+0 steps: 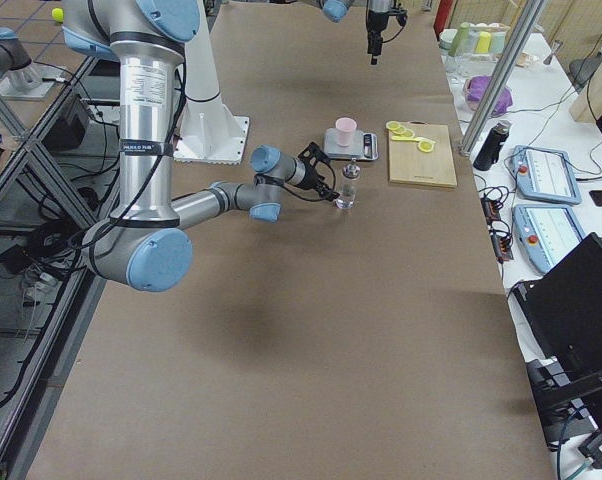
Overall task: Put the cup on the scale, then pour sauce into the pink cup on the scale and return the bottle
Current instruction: 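Withdraw the left gripper while the right gripper approaches the glass sauce bottle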
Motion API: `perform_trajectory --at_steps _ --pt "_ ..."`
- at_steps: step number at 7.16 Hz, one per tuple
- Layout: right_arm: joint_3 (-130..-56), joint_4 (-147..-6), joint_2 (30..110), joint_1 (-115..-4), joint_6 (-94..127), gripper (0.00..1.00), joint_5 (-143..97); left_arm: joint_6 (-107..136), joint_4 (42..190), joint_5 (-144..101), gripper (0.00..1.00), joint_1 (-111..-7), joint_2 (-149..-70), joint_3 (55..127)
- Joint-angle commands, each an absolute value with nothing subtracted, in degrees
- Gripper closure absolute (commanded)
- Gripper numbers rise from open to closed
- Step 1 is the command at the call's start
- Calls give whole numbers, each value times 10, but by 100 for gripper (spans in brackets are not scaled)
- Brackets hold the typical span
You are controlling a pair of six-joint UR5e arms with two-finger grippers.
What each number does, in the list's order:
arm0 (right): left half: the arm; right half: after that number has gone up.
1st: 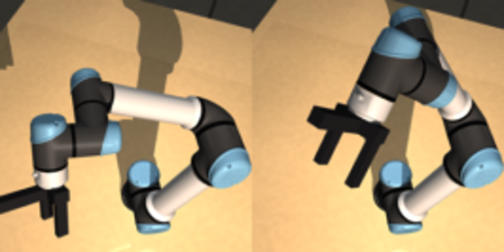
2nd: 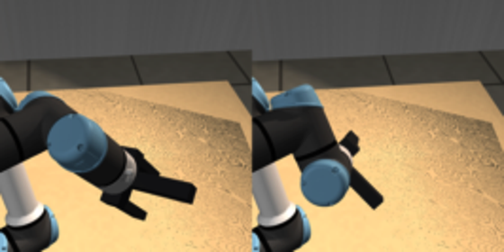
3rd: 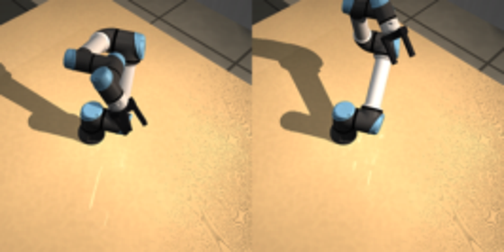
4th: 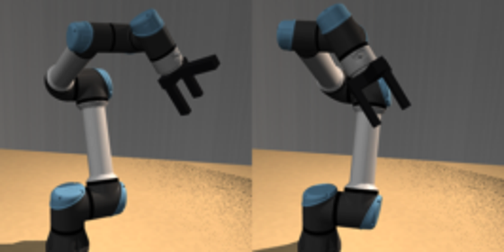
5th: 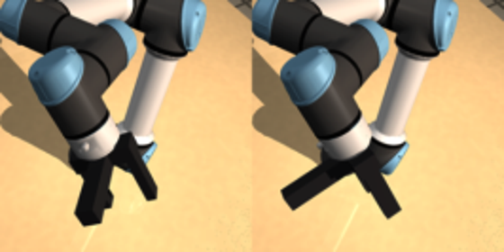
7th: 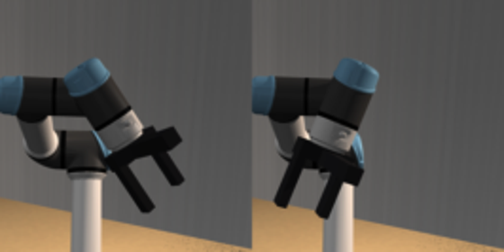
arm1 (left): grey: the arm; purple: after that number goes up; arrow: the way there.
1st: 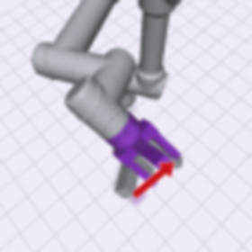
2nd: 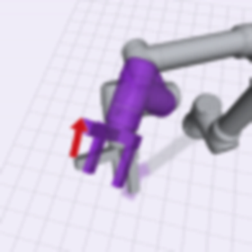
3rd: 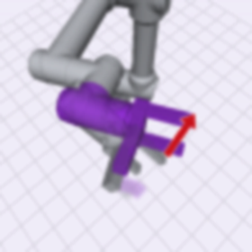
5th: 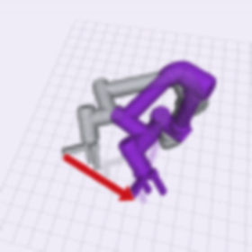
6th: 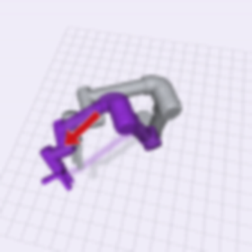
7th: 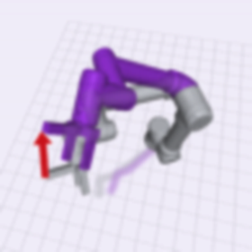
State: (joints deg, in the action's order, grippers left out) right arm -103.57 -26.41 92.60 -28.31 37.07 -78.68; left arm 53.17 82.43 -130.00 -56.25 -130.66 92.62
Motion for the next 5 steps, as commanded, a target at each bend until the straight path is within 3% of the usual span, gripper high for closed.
perform_trajectory --at_steps 1,5 --pt "-984 -213 897 -283 367 7 -787 532 824 -1300 0 -562 -1305 926" --pt "-982 -214 889 -292 363 7 -787 532 824 -1300 0 -562 -1304 927"
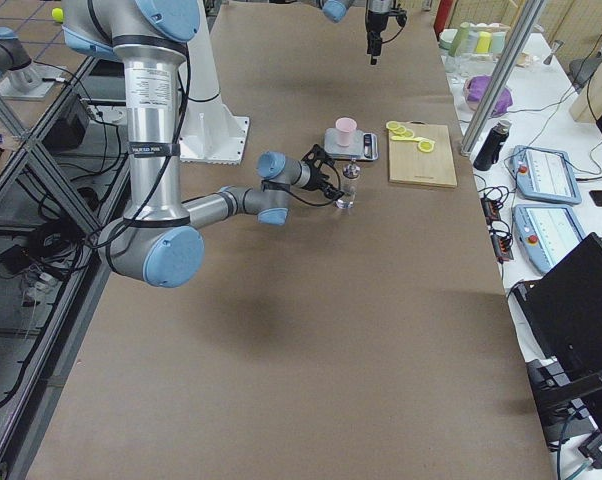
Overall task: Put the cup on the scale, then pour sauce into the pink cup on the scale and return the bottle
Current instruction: 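Close the right gripper around the sauce bottle's neck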
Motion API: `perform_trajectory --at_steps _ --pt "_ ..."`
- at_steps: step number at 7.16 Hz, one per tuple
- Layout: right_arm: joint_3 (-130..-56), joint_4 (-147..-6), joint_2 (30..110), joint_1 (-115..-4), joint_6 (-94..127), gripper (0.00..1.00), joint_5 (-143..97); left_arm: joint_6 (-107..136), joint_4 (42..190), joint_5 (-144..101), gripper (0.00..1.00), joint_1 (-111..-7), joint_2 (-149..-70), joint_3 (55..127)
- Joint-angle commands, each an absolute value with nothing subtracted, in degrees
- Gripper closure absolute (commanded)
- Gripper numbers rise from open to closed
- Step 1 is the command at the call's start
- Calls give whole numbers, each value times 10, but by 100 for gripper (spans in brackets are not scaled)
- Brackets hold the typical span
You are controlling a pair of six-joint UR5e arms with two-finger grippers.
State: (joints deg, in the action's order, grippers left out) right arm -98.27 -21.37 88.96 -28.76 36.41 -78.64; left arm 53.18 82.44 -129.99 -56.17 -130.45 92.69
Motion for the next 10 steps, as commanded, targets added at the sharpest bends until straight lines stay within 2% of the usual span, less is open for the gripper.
perform_trajectory --at_steps 1,3,10 --pt "-979 -214 889 -294 363 8 -786 532 824 -1299 0 -561 -1304 927" --pt "-947 -213 866 -293 364 10 -783 532 825 -1296 0 -559 -1304 926" --pt "-908 -200 836 -297 365 20 -783 532 825 -1296 0 -557 -1305 926"
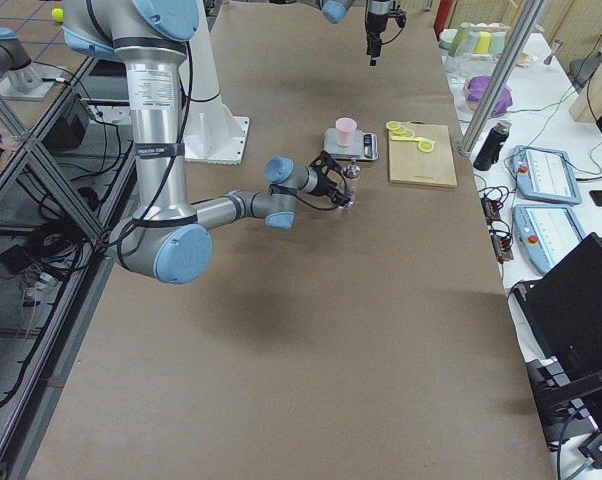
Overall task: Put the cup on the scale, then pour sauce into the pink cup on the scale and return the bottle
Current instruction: 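Close the right gripper around the sauce bottle's neck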
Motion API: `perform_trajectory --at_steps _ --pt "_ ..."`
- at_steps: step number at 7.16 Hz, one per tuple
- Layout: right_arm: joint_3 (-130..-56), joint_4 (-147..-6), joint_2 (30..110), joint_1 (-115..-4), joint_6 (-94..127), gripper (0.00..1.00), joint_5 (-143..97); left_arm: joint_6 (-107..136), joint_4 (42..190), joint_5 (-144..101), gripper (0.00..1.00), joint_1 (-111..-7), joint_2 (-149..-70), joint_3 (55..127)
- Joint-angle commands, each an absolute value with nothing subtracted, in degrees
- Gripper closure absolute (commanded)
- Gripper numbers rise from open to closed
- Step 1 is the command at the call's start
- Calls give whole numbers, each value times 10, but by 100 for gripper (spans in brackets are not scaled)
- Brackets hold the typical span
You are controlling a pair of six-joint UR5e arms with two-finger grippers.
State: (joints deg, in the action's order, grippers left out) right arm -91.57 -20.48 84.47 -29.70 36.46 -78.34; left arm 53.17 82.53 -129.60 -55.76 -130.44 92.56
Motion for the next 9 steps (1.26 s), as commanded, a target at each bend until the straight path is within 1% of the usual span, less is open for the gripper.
perform_trajectory --at_steps 1,4,7,8,9 --pt "-908 -200 836 -300 364 21 -783 532 825 -1296 0 -557 -1304 926" --pt "-903 -201 834 -315 363 21 -785 533 825 -1296 0 -557 -1306 927" --pt "-878 -201 802 -318 363 21 -786 533 825 -1296 0 -557 -1305 927" --pt "-876 -201 797 -319 362 31 -785 533 826 -1296 0 -557 -1305 926" --pt "-877 -201 797 -321 363 49 -787 532 826 -1296 0 -557 -1304 926"
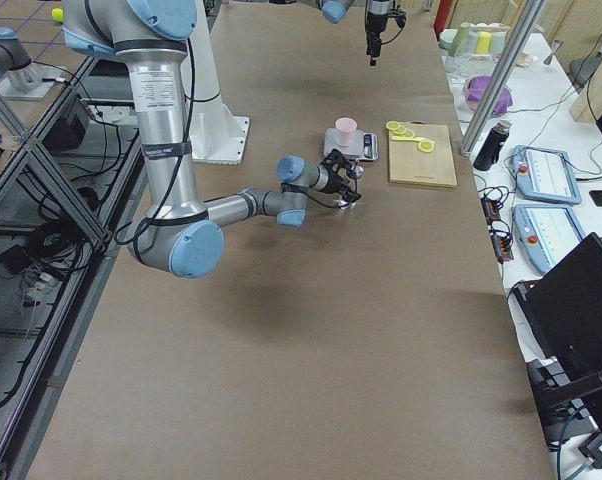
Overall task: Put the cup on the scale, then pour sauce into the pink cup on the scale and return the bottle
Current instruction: 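Close the right gripper around the sauce bottle's neck, then lift the sauce bottle with the right gripper and carry it over the pink cup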
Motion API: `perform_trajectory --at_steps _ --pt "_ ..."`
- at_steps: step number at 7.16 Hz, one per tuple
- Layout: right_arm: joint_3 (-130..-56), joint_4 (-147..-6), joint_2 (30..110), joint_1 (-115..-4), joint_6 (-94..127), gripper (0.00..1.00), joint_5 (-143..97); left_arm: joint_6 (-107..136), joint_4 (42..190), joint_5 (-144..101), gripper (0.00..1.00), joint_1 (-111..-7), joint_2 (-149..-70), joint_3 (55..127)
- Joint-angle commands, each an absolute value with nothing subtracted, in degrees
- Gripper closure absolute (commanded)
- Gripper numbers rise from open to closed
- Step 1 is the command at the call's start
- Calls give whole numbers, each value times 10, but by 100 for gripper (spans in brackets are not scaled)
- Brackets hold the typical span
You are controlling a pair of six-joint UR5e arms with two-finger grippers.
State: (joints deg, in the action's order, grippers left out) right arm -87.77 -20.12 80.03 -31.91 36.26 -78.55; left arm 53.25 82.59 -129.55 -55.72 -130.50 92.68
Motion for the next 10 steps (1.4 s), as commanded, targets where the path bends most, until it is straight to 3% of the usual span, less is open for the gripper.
perform_trajectory --at_steps 1,3,4,6,8,10 --pt "-877 -201 797 -323 363 55 -788 532 826 -1296 0 -557 -1304 926" --pt "-880 -203 787 -338 363 89 -804 532 826 -1296 0 -557 -1304 927" --pt "-882 -211 774 -352 362 96 -822 532 826 -1296 0 -558 -1304 928" --pt "-939 -312 766 -390 350 97 -860 481 824 -1298 0 -565 -1272 958" --pt "-1052 -517 766 -390 240 97 -836 393 824 -1302 0 -608 -1239 968" --pt "-1097 -694 725 -345 204 97 -754 286 824 -1323 0 -660 -1182 983"
